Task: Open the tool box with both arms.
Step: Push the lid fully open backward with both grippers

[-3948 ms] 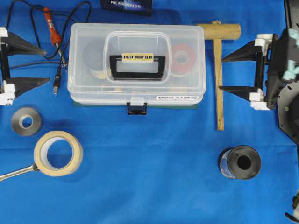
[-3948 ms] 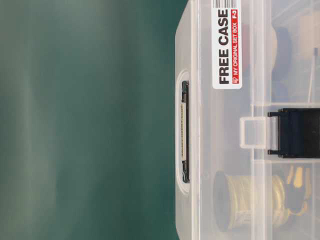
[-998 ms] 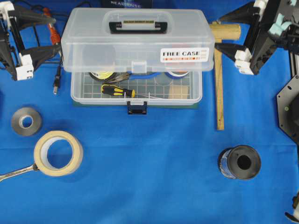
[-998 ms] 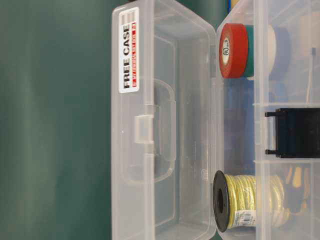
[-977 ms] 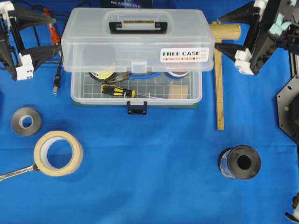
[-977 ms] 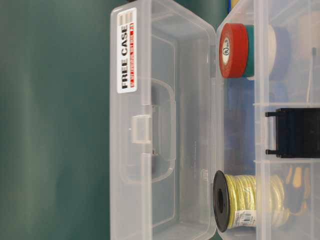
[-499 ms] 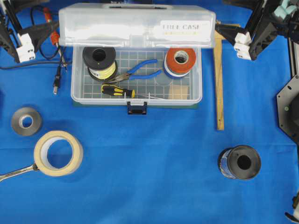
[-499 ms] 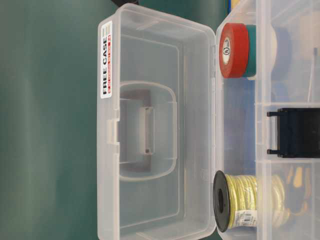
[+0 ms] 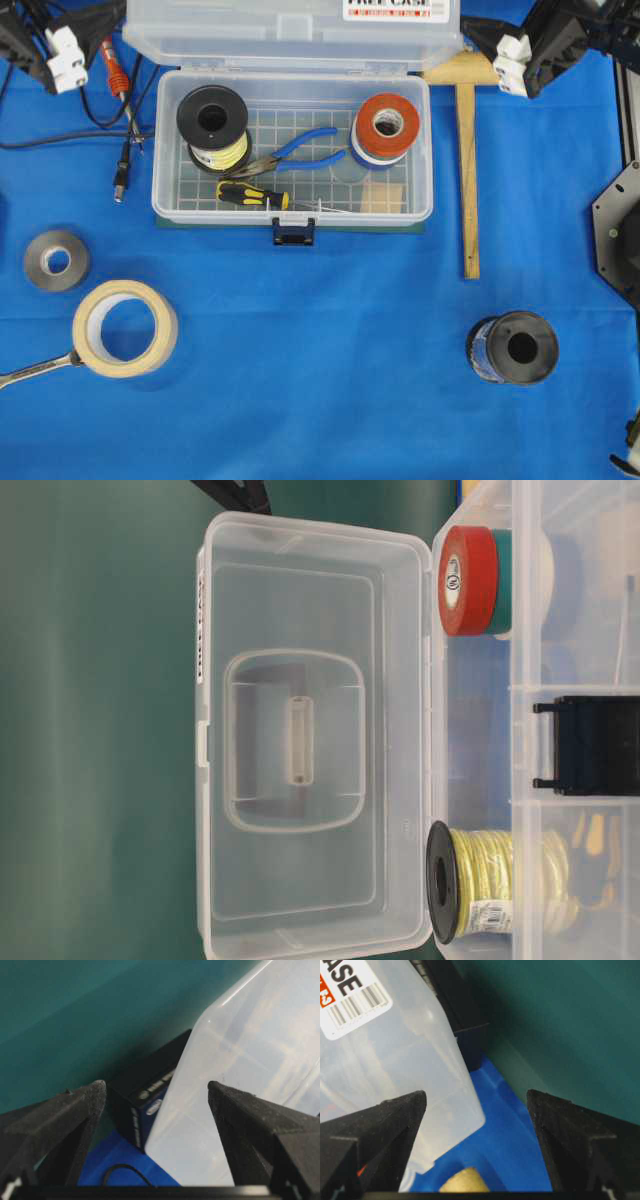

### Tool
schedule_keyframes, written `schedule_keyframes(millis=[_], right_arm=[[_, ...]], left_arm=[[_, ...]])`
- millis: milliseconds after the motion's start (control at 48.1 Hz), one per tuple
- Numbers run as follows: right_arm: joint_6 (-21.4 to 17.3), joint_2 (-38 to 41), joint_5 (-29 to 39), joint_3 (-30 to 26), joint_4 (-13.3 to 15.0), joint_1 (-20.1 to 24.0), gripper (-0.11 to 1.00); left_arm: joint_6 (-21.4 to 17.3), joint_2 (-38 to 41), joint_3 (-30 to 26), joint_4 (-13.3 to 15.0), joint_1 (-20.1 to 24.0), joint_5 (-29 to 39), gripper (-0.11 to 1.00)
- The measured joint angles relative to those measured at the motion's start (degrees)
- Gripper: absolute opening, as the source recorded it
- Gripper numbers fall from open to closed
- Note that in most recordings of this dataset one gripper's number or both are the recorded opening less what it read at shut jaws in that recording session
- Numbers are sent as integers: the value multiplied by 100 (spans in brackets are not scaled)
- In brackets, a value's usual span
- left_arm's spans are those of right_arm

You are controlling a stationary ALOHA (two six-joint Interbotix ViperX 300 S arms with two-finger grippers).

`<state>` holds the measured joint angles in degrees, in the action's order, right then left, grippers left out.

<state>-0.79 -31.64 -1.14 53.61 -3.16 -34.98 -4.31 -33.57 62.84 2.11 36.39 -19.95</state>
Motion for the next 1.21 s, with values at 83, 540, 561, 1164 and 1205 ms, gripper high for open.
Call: schedule_keyframes(millis=[83, 540, 561, 1164, 1205], right_arm=[[-9, 70, -9, -35, 0, -70, 84], [-9, 439, -9, -246, 0, -439, 84], [-9, 457, -9, -255, 0, -448, 84], [-9, 387, 308, -255, 0, -773, 84], [-9, 299, 378, -193, 0, -844, 84]], left_arm=[[0, 105, -62, 0, 88, 0, 82], [0, 773, -475, 9, 492, 0, 82], [-9, 791, -483, 9, 492, -9, 82], [-18, 721, -378, -9, 686, 123, 82], [-18, 642, -325, -9, 747, 158, 82]])
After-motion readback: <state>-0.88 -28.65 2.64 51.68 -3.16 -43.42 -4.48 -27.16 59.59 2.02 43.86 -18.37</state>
